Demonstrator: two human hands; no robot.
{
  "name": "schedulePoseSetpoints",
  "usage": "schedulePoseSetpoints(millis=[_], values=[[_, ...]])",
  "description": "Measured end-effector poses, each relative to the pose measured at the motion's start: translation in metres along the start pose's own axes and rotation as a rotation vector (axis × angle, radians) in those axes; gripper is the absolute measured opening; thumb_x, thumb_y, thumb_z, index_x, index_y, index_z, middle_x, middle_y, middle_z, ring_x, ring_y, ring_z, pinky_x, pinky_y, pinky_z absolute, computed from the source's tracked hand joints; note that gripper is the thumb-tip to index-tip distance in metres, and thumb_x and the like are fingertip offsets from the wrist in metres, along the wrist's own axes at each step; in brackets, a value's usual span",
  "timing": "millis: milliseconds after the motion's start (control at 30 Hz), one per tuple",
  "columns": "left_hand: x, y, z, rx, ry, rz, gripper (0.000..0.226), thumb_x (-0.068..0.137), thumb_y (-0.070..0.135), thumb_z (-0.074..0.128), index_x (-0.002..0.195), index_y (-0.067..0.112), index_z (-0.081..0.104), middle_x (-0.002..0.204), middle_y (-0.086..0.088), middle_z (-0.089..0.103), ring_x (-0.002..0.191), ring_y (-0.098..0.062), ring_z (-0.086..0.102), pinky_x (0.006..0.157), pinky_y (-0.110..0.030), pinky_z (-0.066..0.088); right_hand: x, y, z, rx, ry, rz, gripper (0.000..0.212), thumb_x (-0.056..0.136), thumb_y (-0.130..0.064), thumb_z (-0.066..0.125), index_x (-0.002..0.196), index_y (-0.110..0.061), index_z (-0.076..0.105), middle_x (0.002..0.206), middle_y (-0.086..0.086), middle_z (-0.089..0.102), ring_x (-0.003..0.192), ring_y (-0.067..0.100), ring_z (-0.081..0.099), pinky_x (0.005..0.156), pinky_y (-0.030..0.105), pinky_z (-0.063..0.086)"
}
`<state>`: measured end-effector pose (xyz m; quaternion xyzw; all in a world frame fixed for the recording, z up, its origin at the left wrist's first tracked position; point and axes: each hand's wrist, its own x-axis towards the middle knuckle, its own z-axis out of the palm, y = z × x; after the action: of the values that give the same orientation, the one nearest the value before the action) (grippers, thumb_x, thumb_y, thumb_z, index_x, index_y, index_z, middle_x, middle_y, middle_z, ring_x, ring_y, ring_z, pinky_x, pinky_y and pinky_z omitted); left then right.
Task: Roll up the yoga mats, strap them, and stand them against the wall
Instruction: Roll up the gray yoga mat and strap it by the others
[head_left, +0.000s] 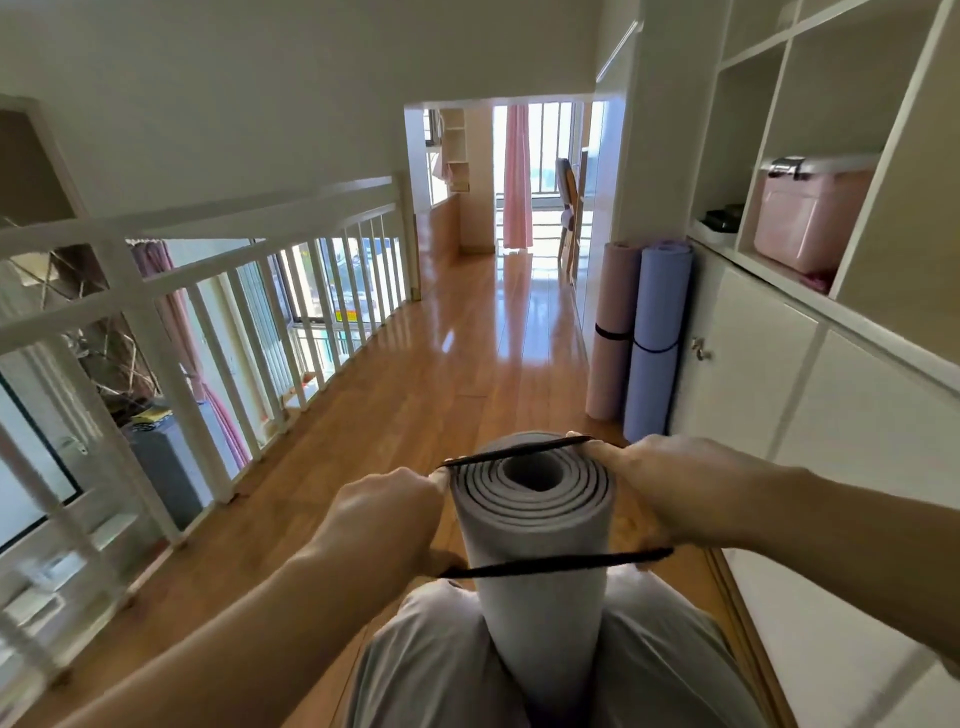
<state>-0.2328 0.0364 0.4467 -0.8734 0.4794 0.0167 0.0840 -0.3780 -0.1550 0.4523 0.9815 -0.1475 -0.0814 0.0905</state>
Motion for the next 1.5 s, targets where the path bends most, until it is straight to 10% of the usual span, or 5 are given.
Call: schedulePoseSetpoints(millis=[467,767,1033,1267,1500], values=[[0.113,-0.038,-0.005,-0.241,-0.333,0.117,0.082,0.082,0.041,0.071,0.15,0.023,0.027,0.13,0.005,0.058,0.115,-0.012,0.056,0.099,-0.028,0.047,0.097,0.046,0.01,0.367,-0.227,-0.079,0.113,0.065,-0.043,0.086,0.15,-0.022,0.014,0.131,-0.007,0.055,0.119,0.013,0.05,0.103,0.029,0.044],[0.145,-0.051,0.027,-0.438,-0.577,0.158,0.049,0.085,0.038,0.068,0.13,0.026,0.053,0.121,0.004,0.062,0.113,-0.016,0.058,0.099,-0.037,0.05,0.114,0.062,0.037,0.561,-0.421,-0.222,0.053,0.075,-0.026,0.081,0.106,-0.049,0.045,0.102,-0.018,0.059,0.094,0.001,0.062,0.085,0.019,0.053],[0.083,-0.018,0.053,-0.487,-0.446,0.213,0.036,0.086,0.041,0.064,0.118,0.024,0.059,0.109,0.01,0.063,0.098,-0.008,0.061,0.093,-0.025,0.05,0.08,0.048,0.076,0.724,-0.289,-0.231,0.054,0.077,-0.025,0.08,0.114,-0.041,0.043,0.1,-0.029,0.052,0.087,-0.024,0.051,0.074,0.002,0.042],[0.103,-0.031,0.015,-0.348,-0.224,0.123,0.02,0.091,0.027,0.061,0.111,0.025,0.059,0.093,0.017,0.054,0.082,-0.003,0.052,0.081,-0.019,0.046,0.085,0.059,0.03,0.652,-0.07,-0.271,0.045,0.071,-0.037,0.082,0.104,-0.042,0.051,0.089,-0.038,0.059,0.068,0.009,0.068,0.069,0.037,0.06],[0.164,-0.039,0.032,-0.2,-0.171,0.047,0.029,0.086,0.039,0.067,0.112,0.026,0.062,0.104,0.008,0.065,0.092,-0.013,0.063,0.083,-0.03,0.054,0.13,0.066,0.054,0.47,0.036,-0.125,0.041,0.068,-0.055,0.079,0.097,-0.04,0.054,0.087,-0.014,0.065,0.073,0.009,0.067,0.07,0.033,0.059]])
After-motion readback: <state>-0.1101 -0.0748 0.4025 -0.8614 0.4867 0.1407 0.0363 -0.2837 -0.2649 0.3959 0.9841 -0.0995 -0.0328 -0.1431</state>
